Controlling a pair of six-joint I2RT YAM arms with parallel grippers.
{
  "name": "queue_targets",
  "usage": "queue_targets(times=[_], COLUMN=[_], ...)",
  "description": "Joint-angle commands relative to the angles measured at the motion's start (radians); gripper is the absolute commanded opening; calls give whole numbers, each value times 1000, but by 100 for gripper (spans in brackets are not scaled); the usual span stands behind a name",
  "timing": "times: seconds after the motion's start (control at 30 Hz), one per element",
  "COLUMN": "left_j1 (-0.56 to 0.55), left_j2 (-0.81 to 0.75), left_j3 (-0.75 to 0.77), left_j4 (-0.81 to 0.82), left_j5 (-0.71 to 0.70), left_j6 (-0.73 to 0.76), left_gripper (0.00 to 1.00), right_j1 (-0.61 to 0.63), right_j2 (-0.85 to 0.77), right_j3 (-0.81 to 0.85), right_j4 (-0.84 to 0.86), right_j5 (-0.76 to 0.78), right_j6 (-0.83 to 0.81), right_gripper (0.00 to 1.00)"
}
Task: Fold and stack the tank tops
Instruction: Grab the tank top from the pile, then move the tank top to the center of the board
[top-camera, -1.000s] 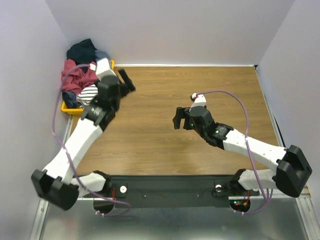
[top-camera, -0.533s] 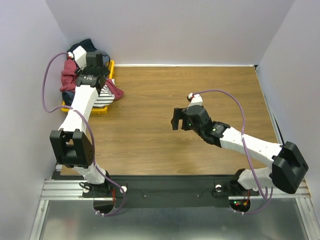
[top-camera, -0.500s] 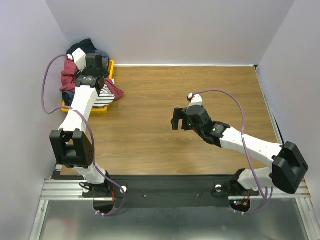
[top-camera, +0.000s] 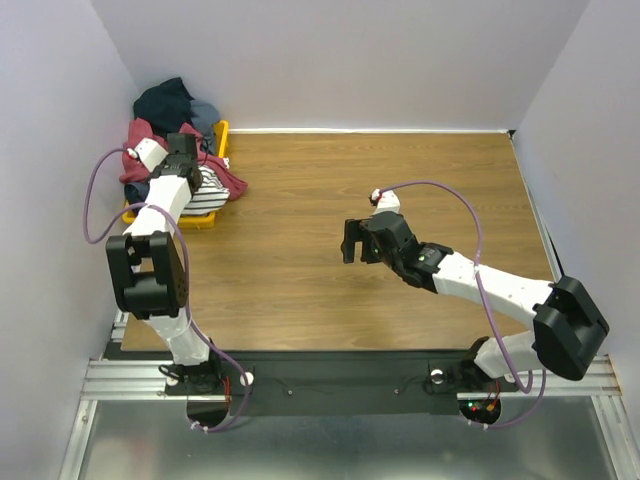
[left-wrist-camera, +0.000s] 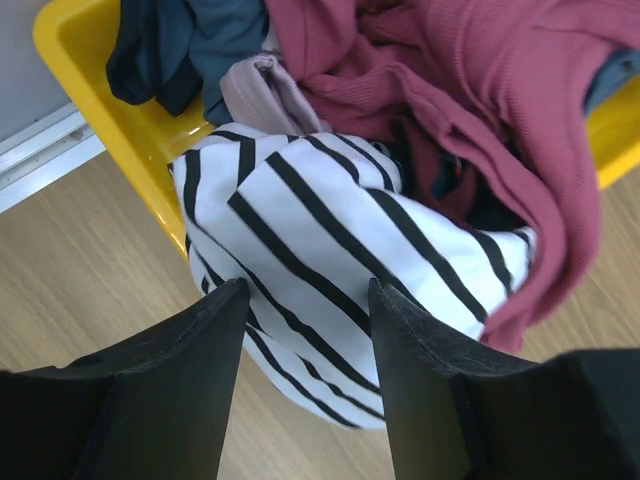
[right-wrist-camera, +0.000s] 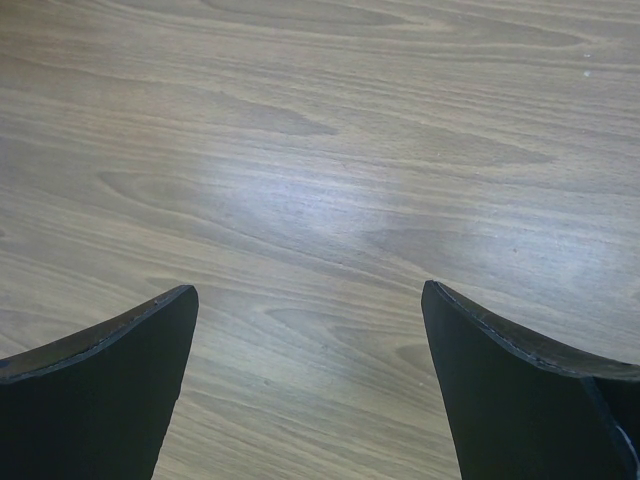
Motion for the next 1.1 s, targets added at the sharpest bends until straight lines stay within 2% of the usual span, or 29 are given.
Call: queue_targets(times=[0.0,0.03,0.07,0.13,0.17,0.2,0.3,0.5,0.7,1.07], left_j1=[26,30,35,47,53,56,66,67,67,66], left_j2=[33,43,57,68,68,65,34,-35,-73,12], left_j3=[2,8,14,37,45,64,100,291,433,706], left_j4=[39,42,45,48,49,48,57,34,57,192], left_j5=[-21,-12,-12,-1,2,5,-1,-47,-37,-23], left_j6=[-21,-18,-10,0,2,5,43,123,172,241], left_gripper=[54,50,39,26,17,0,0,0,0,0], right_j1=[-3,-5,-3,-5,-3,-5,-5,-3,-3,-3], right_j2=[1,1,0,-2,-2,-3,-3,17,55,147], right_j3=[20,20,20,20,20,20,23,43,82,180], right_j4=[11,11,12,11,11,11,11,11,11,11], right_j5=[-7,-8,-7,-2,-1,-1,-2,-27,-53,-107], right_j6=[2,0,0,-1,-1,-1,-3,-4,-16,-42], right_gripper=[100,100,100,100,100,100,100,100,100,100])
